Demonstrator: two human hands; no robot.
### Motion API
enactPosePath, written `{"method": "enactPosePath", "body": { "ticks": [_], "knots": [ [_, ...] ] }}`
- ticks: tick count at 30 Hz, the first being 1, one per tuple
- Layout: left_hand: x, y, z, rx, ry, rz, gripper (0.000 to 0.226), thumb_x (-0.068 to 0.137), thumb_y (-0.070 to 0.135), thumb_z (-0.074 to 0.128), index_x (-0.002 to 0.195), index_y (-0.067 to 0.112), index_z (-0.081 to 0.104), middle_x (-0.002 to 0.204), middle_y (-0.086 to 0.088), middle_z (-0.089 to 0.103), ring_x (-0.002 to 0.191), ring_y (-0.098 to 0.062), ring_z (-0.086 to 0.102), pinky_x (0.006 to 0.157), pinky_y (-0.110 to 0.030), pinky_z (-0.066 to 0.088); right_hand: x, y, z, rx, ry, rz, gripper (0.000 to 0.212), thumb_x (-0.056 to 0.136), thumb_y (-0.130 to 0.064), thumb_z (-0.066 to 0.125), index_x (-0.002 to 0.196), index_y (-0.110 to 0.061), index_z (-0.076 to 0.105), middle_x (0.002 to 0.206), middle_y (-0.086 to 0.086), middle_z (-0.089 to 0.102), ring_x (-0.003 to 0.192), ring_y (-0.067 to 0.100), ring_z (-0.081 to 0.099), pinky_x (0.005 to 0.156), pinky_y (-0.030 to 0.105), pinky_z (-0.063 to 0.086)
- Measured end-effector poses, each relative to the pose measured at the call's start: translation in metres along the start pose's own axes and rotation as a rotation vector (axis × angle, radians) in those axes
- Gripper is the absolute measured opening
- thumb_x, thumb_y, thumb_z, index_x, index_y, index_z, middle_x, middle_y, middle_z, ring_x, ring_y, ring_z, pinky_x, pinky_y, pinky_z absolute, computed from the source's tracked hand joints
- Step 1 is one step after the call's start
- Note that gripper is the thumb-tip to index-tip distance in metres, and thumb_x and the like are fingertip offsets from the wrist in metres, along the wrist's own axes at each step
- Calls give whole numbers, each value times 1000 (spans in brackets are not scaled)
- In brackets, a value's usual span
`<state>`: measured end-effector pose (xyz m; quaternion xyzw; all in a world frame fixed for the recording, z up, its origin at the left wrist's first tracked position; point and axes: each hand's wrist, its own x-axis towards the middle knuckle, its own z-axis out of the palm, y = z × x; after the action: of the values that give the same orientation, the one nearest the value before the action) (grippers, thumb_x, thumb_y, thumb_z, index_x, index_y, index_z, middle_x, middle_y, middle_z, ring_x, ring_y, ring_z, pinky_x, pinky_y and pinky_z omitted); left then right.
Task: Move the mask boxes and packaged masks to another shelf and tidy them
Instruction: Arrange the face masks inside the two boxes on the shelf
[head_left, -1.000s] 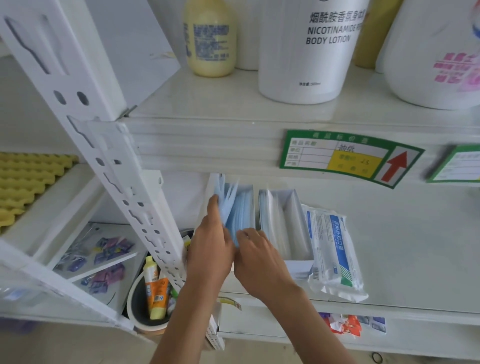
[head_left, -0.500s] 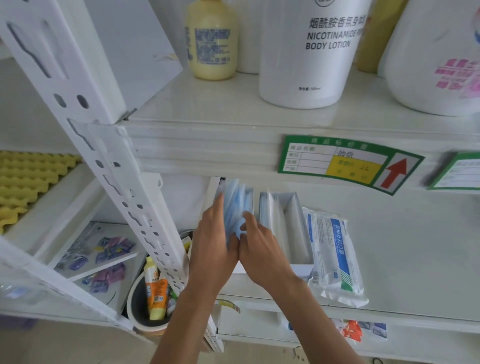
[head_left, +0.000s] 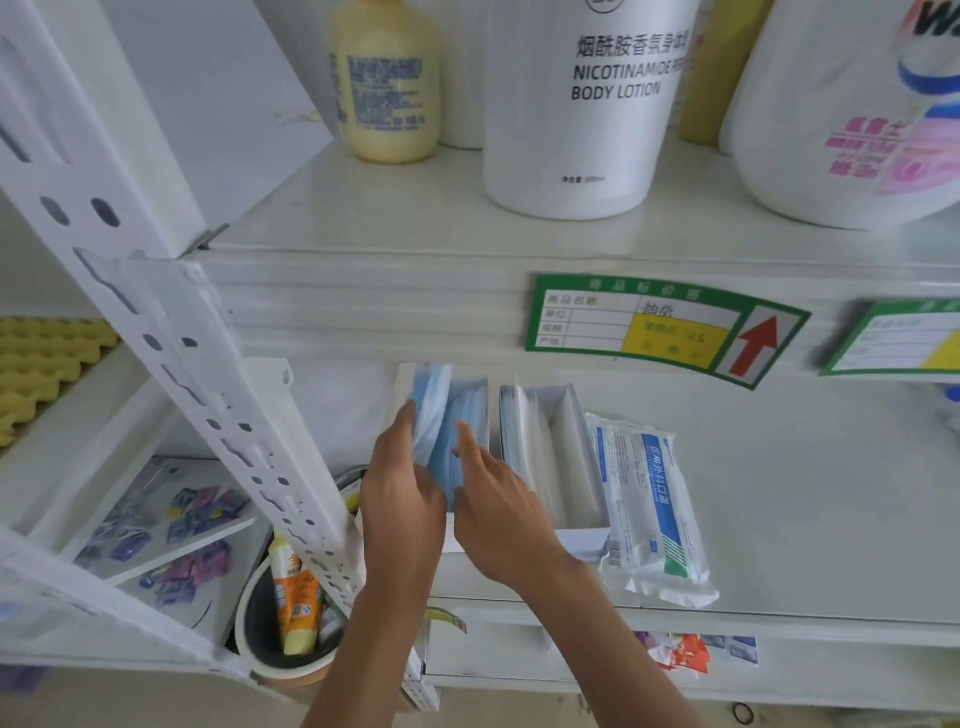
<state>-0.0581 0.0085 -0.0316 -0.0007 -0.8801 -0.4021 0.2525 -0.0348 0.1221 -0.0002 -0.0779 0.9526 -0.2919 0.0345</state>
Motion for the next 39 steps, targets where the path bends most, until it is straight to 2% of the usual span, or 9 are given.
{"method": "enactPosePath", "body": {
  "ticks": [7,10,13,16,22,25,29,33,39],
  "knots": [
    [-12,-7,5,8,-249,47,89,87,8,74,158,19,22,159,-13,25,140,-28,42,108,-37,47,1,-4,-5,58,9,-11,70,100,-14,42,160,-20,7,152,8,43,124,30,55,101,42,49],
    [-6,-5,-6,-18,-252,101,89,92,7,66,159,34,15,166,1,9,143,-16,36,106,-33,44,1,-5,-8,49,11,-27,69,101,-16,42,161,-23,9,150,6,46,120,29,58,98,41,50],
    [-4,-14,-6,58,-294,183,75,92,9,64,154,29,29,156,-2,29,116,-11,57,84,-31,58,1,-6,-9,67,-6,19,68,101,-16,40,160,-24,7,147,6,52,119,29,59,95,40,51],
    [-6,-20,1,289,-345,147,58,89,18,71,142,15,47,133,-6,55,110,-23,64,86,-36,59,4,-6,-8,121,-8,77,65,102,-18,37,159,-26,7,134,8,62,107,30,65,91,45,55],
    [0,-2,-4,287,-264,128,58,85,20,72,136,8,49,134,-11,50,110,-27,59,75,-36,59,4,-8,-6,308,30,123,67,98,-28,39,158,-30,8,108,-3,70,87,20,67,83,46,57],
    [5,-1,-9,244,-244,56,45,86,20,70,128,9,57,113,-7,59,97,-24,62,68,-35,55,4,-8,-10,388,74,161,71,90,-45,40,155,-34,15,124,-7,67,102,20,66,94,48,53],
    [1,-4,-6,272,-178,89,10,83,9,72,89,13,64,82,-1,57,65,-21,60,51,-35,54,5,-14,-14,379,145,191,66,88,-64,42,146,-36,31,108,-13,71,103,16,64,94,43,49],
    [2,-4,-4,272,-78,173,17,72,-3,79,79,10,69,77,-4,57,47,-18,54,38,-33,48,19,-15,-14,380,181,254,49,94,-50,54,138,-30,45,110,-9,72,99,15,66,85,37,55],
    [-2,-9,-5,359,-105,349,25,74,-1,79,95,9,73,86,-3,69,74,-16,66,63,-26,56,14,-21,3,244,359,132,38,96,-37,54,133,-31,51,104,-10,72,94,11,67,83,32,57]
  ]
}}
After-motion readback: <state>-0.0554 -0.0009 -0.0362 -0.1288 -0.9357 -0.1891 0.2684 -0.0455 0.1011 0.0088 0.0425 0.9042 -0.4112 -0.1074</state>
